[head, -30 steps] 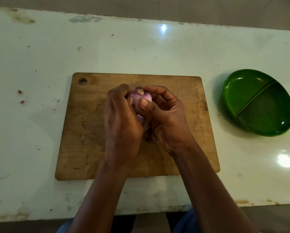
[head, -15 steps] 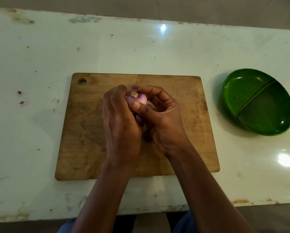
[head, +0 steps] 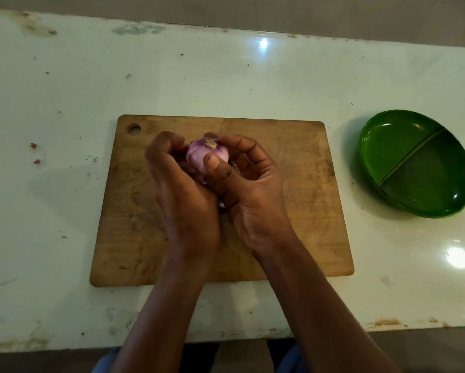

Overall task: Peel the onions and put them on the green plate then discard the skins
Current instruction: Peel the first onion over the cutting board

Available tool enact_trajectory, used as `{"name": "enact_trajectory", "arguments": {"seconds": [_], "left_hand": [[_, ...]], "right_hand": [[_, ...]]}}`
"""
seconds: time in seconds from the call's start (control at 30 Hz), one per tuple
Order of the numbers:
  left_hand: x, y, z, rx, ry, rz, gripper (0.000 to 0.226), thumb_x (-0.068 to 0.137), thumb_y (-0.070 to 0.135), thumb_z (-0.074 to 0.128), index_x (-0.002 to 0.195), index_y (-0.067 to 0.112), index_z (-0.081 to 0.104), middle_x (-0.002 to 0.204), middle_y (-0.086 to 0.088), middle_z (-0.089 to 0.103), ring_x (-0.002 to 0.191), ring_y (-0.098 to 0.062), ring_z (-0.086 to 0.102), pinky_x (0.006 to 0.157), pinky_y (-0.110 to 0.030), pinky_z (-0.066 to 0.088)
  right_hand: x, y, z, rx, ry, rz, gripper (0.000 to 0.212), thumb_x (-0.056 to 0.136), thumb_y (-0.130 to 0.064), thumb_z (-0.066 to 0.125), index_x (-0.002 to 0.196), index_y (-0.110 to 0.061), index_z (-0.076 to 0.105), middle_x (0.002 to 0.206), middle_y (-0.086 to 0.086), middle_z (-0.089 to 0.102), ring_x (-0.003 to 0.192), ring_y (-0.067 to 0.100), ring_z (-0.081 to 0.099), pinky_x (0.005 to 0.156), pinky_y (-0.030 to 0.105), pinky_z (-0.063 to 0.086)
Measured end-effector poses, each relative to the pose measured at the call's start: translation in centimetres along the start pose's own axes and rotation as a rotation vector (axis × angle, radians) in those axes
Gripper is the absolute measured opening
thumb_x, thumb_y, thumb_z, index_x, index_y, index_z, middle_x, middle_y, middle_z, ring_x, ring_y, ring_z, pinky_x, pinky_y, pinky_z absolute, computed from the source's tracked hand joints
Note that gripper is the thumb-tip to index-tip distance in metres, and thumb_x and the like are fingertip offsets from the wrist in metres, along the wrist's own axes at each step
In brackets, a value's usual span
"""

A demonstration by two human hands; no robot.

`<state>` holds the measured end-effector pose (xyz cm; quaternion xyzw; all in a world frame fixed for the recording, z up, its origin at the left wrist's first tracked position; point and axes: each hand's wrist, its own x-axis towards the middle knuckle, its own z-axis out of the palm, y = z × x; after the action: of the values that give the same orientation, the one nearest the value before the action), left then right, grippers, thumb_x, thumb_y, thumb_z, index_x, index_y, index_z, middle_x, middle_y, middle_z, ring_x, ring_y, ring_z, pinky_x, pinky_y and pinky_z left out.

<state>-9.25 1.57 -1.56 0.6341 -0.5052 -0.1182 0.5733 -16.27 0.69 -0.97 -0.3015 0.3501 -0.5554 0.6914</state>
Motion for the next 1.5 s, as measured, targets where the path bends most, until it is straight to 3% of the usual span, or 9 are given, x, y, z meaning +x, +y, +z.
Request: {"name": "enact_trajectory", "arguments": {"seconds": [0.13,0.4,0.53,0.63,0.83,1.03,1.17,1.33,1.5], "left_hand": [[0.2,-0.3,0.4,-0.098,0.034,-0.072,0.026,0.091,-0.001,0.038,0.115,-0.011,0.043,0.101,0.01,0.048,0.092,0.006,0.054,0.074,-0.007,0.043],[0.3,0.2,0.4,-0.18,-0.022,-0.1,0.017,0.097,0.007,0.049,0.11,-0.005,0.048,0.094,0.013,0.05,0.088,0.012,0.054,0.071,-0.005,0.043],[0.1,-0.4,0.3,-0.006,-0.099,-0.096,0.023,0.098,0.035,0.038,0.09,0.016,0.048,0.074,0.008,0.053,0.068,-0.003,0.054,0.057,-0.014,0.04],[0.2,-0.5,0.2,0.026,-0.111,-0.052,0.029,0.097,0.035,0.031,0.086,0.016,0.05,0.07,-0.004,0.055,0.062,-0.019,0.053,0.05,-0.028,0.04],[0.3,-0.5,-0.1,0.077,-0.102,-0.009,0.031,0.098,0.027,0.035,0.086,0.006,0.055,0.07,0.001,0.048,0.059,-0.01,0.042,0.052,-0.01,0.028],[0.3,-0.7,0.1,0.057,-0.155,0.009,0.017,0.099,0.021,0.042,0.085,0.015,0.05,0.069,0.006,0.047,0.057,-0.007,0.043,0.05,-0.017,0.032],[0.4,-0.8,0.0,0.029,-0.19,0.003,0.011,0.096,0.013,0.05,0.1,0.007,0.059,0.084,0.004,0.061,0.073,-0.01,0.06,0.061,-0.022,0.049],[0.6,-0.4,0.0,0.053,-0.195,-0.01,0.036,0.098,0.035,0.038,0.098,0.01,0.064,0.085,0.003,0.063,0.079,-0.021,0.06,0.07,-0.049,0.05],[0.5,-0.2,-0.2,0.065,-0.265,-0.076,0.048,0.092,0.054,0.033,0.092,0.014,0.059,0.078,0.003,0.06,0.071,-0.018,0.057,0.063,-0.036,0.046]], "right_hand": [[0.4,-0.4,-0.6,0.037,0.046,0.051,0.028,0.074,-0.005,0.069,0.099,-0.014,0.064,0.113,0.016,0.065,0.107,0.035,0.062,0.077,0.033,0.059],[0.7,-0.9,-1.1,0.092,0.084,0.085,0.034,0.074,-0.017,0.071,0.108,-0.017,0.063,0.123,0.021,0.062,0.104,0.032,0.062,0.08,0.034,0.056],[0.7,-0.9,-0.9,0.204,0.034,0.112,0.03,0.08,-0.01,0.062,0.11,-0.015,0.063,0.123,0.025,0.061,0.102,0.032,0.064,0.083,0.033,0.056],[0.7,-1.0,-0.7,0.226,0.021,0.135,0.031,0.077,-0.013,0.065,0.108,-0.014,0.063,0.109,0.016,0.067,0.089,0.022,0.068,0.077,0.028,0.057],[0.7,-1.5,-0.8,0.226,0.041,0.153,0.026,0.081,-0.012,0.068,0.105,-0.01,0.06,0.094,0.009,0.072,0.079,0.017,0.071,0.072,0.026,0.057],[0.8,-1.6,-1.2,0.297,0.108,0.182,0.038,0.076,-0.021,0.059,0.109,-0.002,0.058,0.089,0.011,0.073,0.076,0.017,0.072,0.069,0.024,0.057],[1.0,-1.6,-1.3,0.325,0.141,0.161,0.04,0.075,-0.018,0.059,0.111,0.0,0.058,0.097,0.015,0.07,0.079,0.02,0.071,0.073,0.027,0.06],[0.9,-1.7,-1.5,0.247,0.066,0.132,0.037,0.07,-0.012,0.067,0.108,-0.01,0.065,0.103,0.012,0.069,0.087,0.021,0.069,0.077,0.029,0.057],[0.7,-1.5,-1.4,0.085,-0.029,0.139,0.035,0.06,-0.026,0.077,0.095,-0.028,0.076,0.097,0.002,0.071,0.086,0.025,0.057,0.071,0.034,0.045]]}}
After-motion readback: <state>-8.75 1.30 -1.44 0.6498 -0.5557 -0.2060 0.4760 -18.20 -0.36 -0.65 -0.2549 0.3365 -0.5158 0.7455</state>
